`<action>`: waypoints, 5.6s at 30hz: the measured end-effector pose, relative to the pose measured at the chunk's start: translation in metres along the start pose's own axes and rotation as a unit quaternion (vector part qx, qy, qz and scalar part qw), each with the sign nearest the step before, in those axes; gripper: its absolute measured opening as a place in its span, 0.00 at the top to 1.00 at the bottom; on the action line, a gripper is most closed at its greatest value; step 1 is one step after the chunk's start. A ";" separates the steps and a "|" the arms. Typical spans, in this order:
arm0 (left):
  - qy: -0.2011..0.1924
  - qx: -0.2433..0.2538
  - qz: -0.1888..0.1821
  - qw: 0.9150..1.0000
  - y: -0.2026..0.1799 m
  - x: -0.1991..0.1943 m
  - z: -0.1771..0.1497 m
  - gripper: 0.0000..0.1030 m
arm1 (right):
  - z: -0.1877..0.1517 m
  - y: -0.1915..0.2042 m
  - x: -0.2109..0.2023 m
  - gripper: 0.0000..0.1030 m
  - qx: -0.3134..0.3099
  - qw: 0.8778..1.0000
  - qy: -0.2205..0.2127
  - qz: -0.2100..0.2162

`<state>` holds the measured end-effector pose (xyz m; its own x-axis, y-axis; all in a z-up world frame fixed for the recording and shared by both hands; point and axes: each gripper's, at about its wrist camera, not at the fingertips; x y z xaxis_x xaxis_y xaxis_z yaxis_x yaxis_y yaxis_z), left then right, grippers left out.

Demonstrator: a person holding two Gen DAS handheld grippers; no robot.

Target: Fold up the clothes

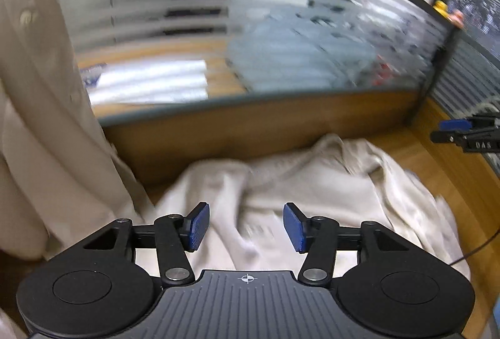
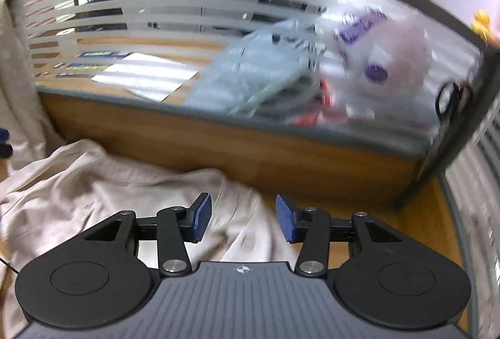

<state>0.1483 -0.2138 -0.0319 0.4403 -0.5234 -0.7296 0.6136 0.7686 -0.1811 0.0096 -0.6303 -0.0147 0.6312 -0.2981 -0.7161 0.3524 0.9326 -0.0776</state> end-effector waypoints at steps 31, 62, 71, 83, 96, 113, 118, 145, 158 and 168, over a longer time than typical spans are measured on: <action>0.088 0.049 -0.071 0.992 -0.122 -0.031 -0.186 0.39 | -0.224 0.146 -0.088 0.35 0.025 0.981 0.139 0.133; 0.097 0.013 -0.069 0.993 -0.213 0.008 -0.202 0.38 | -0.227 -0.009 -0.141 0.97 0.020 0.992 0.115 0.040; 0.116 0.058 -0.051 0.990 -0.242 0.060 -0.194 0.50 | -0.242 -0.024 -0.150 0.85 0.013 0.992 0.108 0.069; 0.071 0.085 -0.181 0.977 -0.308 0.039 -0.148 0.94 | -0.280 -0.053 -0.168 0.74 0.052 0.989 0.113 0.081; 0.036 0.034 -0.272 0.961 -0.330 0.014 -0.089 0.94 | -0.261 -0.008 -0.164 0.31 0.045 0.993 -0.004 0.108; 0.032 0.069 -0.063 0.995 -0.239 -0.009 -0.167 0.47 | -0.225 -0.102 -0.170 0.96 0.084 0.991 -0.019 -0.097; 0.063 0.041 -0.025 0.997 -0.219 0.004 -0.197 0.46 | -0.217 -0.128 -0.173 0.92 0.070 0.985 0.008 -0.157; 0.047 0.055 0.027 0.997 -0.221 0.069 -0.184 0.93 | -0.227 -0.084 -0.143 0.38 0.013 0.993 0.097 -0.064; -0.020 -0.061 0.119 0.991 -0.106 -0.031 -0.159 0.94 | -0.216 -0.041 -0.111 0.37 -0.016 0.993 0.113 0.010; -0.002 -0.105 0.240 0.965 0.002 -0.065 -0.141 0.94 | -0.204 0.006 -0.084 0.37 -0.034 0.990 0.126 0.056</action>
<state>0.0284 -0.1262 -0.0783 0.6433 -0.0886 -0.7604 0.1919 0.9802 0.0481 -0.1827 -0.5586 -0.0967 0.4692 -0.1396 -0.8720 0.2372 0.9711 -0.0279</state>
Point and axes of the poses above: each gripper's, at about its wrist camera, not at the fingertips, and x roughly the way its jaws point, y to its left, z to its top, and after that the axes turned 3 degrees about -z, right-handed
